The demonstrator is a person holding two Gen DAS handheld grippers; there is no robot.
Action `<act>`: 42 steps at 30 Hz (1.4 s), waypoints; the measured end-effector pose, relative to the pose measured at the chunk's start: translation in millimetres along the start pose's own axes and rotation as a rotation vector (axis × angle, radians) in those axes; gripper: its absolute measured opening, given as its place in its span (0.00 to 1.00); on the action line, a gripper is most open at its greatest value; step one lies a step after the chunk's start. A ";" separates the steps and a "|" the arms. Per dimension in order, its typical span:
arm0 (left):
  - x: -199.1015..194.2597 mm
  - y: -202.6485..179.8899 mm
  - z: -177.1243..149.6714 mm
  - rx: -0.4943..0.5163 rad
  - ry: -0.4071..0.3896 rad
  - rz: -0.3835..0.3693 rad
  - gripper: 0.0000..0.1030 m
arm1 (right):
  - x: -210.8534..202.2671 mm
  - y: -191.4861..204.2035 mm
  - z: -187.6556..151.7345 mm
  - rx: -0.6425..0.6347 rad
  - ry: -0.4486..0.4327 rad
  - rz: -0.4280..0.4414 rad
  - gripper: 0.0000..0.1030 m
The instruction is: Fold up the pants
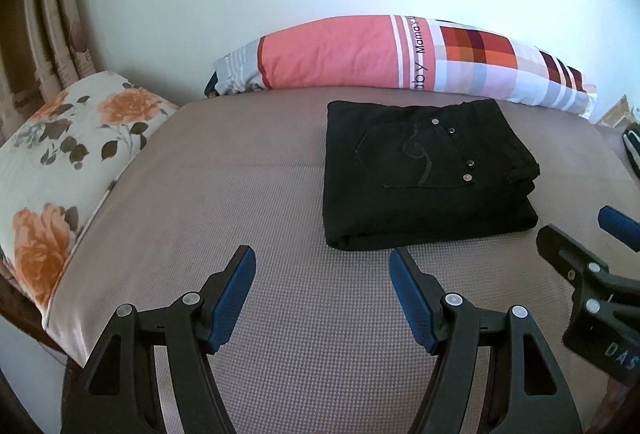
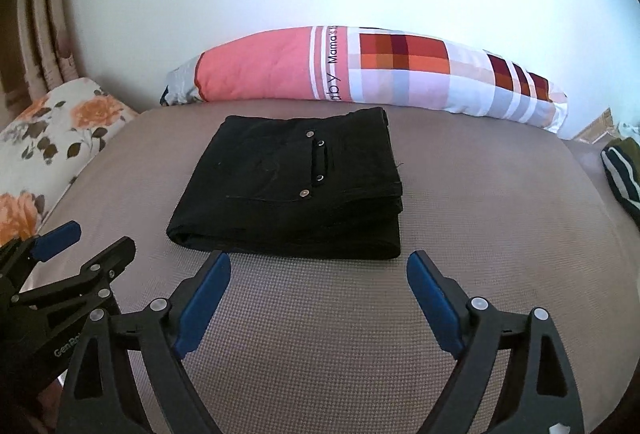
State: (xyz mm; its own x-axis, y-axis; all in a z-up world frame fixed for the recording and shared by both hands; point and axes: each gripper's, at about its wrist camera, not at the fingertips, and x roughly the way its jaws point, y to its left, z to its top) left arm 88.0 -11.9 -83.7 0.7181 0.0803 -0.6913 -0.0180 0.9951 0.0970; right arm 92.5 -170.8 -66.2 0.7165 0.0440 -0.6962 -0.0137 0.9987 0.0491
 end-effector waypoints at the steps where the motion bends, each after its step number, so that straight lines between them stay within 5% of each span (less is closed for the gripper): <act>1: 0.7 -0.2 -0.7 -0.004 0.003 -0.002 0.68 | 0.0 1.5 -0.9 -0.009 -0.001 0.000 0.86; 42: 4.1 -6.3 -15.6 0.040 0.016 0.008 0.68 | 11.7 -1.2 -15.5 -0.035 0.052 -0.014 0.88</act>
State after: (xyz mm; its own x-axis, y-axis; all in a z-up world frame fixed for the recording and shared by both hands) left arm 80.2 -17.0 -98.4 0.7071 0.0894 -0.7014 0.0041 0.9914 0.1305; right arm 90.2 -171.1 -85.5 0.6795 0.0308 -0.7330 -0.0296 0.9995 0.0146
